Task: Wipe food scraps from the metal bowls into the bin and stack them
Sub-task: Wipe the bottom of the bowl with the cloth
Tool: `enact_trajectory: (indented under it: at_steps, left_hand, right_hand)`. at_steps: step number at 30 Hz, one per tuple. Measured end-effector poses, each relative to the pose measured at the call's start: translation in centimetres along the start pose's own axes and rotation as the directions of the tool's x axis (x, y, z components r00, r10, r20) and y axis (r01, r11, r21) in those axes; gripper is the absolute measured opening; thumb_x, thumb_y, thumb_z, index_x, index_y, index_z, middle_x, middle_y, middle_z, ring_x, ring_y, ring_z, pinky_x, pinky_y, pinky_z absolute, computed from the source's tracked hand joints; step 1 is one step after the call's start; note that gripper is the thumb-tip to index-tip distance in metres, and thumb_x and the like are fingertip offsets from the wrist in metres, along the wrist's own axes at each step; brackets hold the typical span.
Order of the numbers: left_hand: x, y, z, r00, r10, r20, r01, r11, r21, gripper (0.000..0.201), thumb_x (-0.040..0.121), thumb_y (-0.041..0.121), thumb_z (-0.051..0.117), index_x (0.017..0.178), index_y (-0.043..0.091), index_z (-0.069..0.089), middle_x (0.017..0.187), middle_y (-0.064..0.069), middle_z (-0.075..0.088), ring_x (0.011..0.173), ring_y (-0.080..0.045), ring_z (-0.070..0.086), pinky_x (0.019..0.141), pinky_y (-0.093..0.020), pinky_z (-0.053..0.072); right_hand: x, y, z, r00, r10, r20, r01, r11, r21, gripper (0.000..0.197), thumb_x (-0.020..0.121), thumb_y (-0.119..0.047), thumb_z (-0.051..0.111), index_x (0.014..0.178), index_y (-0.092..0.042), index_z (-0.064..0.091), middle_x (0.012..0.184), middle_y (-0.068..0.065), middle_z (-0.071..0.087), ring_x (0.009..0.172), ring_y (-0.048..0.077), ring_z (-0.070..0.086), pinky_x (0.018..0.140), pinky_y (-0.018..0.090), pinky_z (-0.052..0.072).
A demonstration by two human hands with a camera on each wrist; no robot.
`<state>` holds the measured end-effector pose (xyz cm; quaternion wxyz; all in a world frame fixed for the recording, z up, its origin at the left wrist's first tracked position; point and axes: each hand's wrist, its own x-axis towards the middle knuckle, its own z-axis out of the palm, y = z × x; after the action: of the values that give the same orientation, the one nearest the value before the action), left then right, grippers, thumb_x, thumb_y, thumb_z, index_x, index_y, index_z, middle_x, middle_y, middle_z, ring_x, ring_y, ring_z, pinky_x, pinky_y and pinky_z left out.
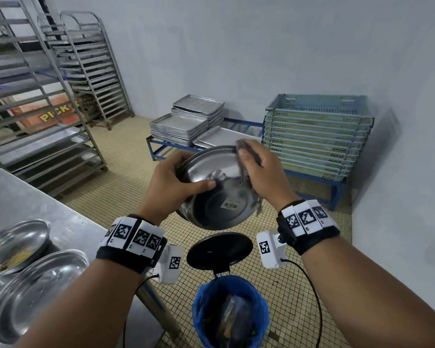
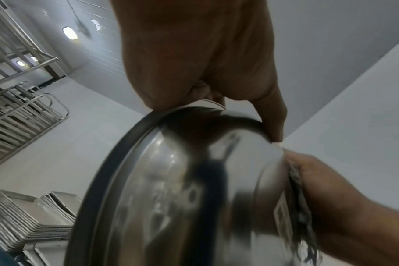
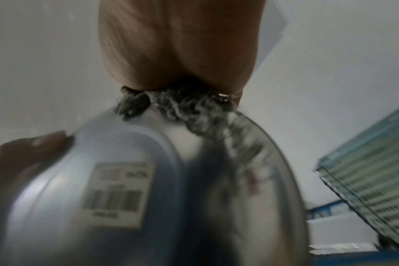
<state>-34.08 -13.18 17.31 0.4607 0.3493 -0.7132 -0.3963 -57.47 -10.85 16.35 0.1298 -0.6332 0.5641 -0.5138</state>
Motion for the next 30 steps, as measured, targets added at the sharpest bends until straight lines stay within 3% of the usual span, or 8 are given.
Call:
enact_trajectory:
  at_steps: [4,7,11,15,18,21,25,30]
  left_hand:
    - [-0.1,0.0,-0.3,0.999,-0.027,-0.044,0.023,0.995,-0.098,0.066,0.054,0.025,0.103,0.11,0.024,0.068,0.105,0.0,0.079,0.097,-0.021,0.077,0.083,-0.045,0.066]
    - [0.0,0.1,0.3,0.999,-0.03,-0.012,0.029,0.997,-0.068,0.067,0.052,0.028,0.103,0.109,0.024,0.067,0.104,-0.002,0.078,0.095,-0.02,0.077,0.079,-0.044,0.066]
    - [0.1,-0.2,0.7,0.999,-0.032,-0.004,0.032,0.995,-0.098,0.067,0.051,0.037,0.098,0.11,0.025,0.069,0.107,-0.004,0.077,0.098,-0.024,0.077,0.077,-0.041,0.066]
    - [-0.2,-0.5,0.1,0.995,-0.051,-0.09,0.03,0.976,-0.217,0.065,0.053,0.027,0.1,0.11,0.023,0.069,0.108,-0.007,0.078,0.099,-0.028,0.077,0.077,-0.041,0.066]
    - [-0.3,-0.7,-0.2,0.994,-0.076,-0.075,0.059,0.977,-0.205,0.06,0.06,0.023,0.099,0.111,0.023,0.068,0.109,-0.008,0.077,0.099,-0.028,0.077,0.078,-0.044,0.065]
    - [-0.1,-0.3,-0.3,0.999,-0.054,-0.007,0.054,0.998,0.045,0.057,0.064,0.022,0.099,0.109,0.027,0.064,0.1,0.003,0.076,0.091,-0.009,0.075,0.077,-0.032,0.064]
    - [0.8,0.8,-0.6,0.996,-0.021,0.087,-0.001,0.97,0.241,0.069,0.063,0.028,0.101,0.118,0.026,0.059,0.108,0.007,0.071,0.096,-0.008,0.07,0.083,-0.029,0.058]
    - [1.2,1.8,-0.2,0.987,0.026,0.159,-0.07,0.958,0.279,0.07,0.061,0.024,0.101,0.12,0.026,0.064,0.107,0.011,0.074,0.095,-0.003,0.071,0.08,-0.02,0.057]
  right_hand:
    - [-0.9,0.9,-0.3,0.986,0.161,-0.045,-0.151,0.975,0.165,0.025,0.109,-0.033,0.044,0.122,-0.024,0.063,0.097,-0.012,0.066,0.084,-0.006,0.061,0.076,0.021,0.045]
    - [-0.1,-0.2,0.1,0.999,0.025,-0.036,-0.024,0.999,0.024,0.031,0.106,-0.036,0.047,0.13,-0.023,0.063,0.108,-0.003,0.067,0.097,0.012,0.064,0.083,0.028,0.05]
    - [0.8,-1.1,0.3,0.994,-0.111,0.0,0.109,0.983,-0.149,0.036,0.104,-0.042,0.048,0.133,-0.027,0.063,0.107,-0.001,0.067,0.095,0.014,0.062,0.086,0.031,0.051]
    - [0.0,0.8,-0.3,0.985,0.17,-0.036,-0.159,0.965,0.208,0.027,0.107,-0.036,0.047,0.127,-0.029,0.063,0.098,-0.008,0.066,0.09,0.012,0.063,0.082,0.033,0.051]
    - [-0.5,1.7,-0.2,0.97,0.242,-0.038,-0.22,0.929,0.297,0.021,0.107,-0.035,0.047,0.116,-0.03,0.065,0.085,-0.006,0.061,0.075,0.014,0.06,0.075,0.038,0.048]
    - [-0.2,0.7,-0.5,0.983,0.175,-0.059,-0.159,0.964,0.212,0.019,0.106,-0.033,0.049,0.114,-0.031,0.066,0.09,-0.008,0.066,0.08,0.008,0.062,0.077,0.032,0.051]
    - [0.5,-1.2,-1.1,1.0,0.012,-0.008,-0.012,1.0,0.029,0.021,0.106,-0.034,0.05,0.115,-0.028,0.068,0.085,-0.012,0.067,0.075,0.0,0.061,0.07,0.021,0.047]
    - [0.5,-2.4,-0.8,0.986,-0.162,0.034,0.166,0.973,-0.163,0.038,0.101,-0.042,0.046,0.125,-0.022,0.067,0.106,-0.001,0.071,0.096,0.015,0.065,0.089,0.038,0.053]
